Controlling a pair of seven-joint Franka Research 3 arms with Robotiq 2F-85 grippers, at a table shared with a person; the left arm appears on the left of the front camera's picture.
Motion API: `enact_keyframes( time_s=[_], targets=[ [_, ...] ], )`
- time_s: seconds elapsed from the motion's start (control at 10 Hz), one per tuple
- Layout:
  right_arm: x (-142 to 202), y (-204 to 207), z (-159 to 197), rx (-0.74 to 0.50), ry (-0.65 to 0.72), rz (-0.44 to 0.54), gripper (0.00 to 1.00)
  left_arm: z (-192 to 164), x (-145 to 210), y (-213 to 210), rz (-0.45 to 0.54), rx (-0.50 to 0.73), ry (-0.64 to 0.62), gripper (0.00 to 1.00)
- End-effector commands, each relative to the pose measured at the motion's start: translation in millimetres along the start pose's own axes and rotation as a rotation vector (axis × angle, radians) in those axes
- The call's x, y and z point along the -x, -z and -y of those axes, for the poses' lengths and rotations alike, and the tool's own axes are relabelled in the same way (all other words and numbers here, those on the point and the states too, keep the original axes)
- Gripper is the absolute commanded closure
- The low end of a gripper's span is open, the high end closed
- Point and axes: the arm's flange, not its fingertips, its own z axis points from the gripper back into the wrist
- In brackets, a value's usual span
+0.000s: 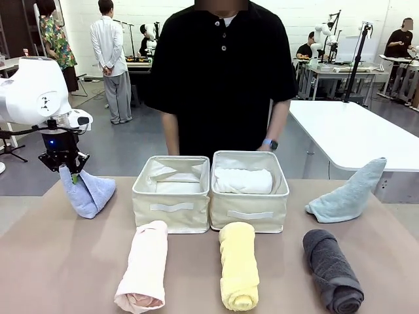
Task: Sort the towels based on their folding style.
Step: Pick up one triangle-folded towel and place it in the left Fabric basket.
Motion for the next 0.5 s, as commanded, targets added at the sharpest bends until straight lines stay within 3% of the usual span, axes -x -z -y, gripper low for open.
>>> enact_keyframes(
  time_s=[0.0,0.2,0.4],
  targets=[
    [0,2,0,-0.005,0.000,-0.001,0.00,1,10,-47,0.010,-0.049,0.096,1.00],
    [0,2,0,-0.005,0.000,-0.001,0.00,7,23,-135,0.092,-0.072,0.223,1.00],
    [0,2,0,-0.005,0.000,-0.001,0.00,11,30,-215,0.072,-0.100,0.260,1.00]
  ],
)
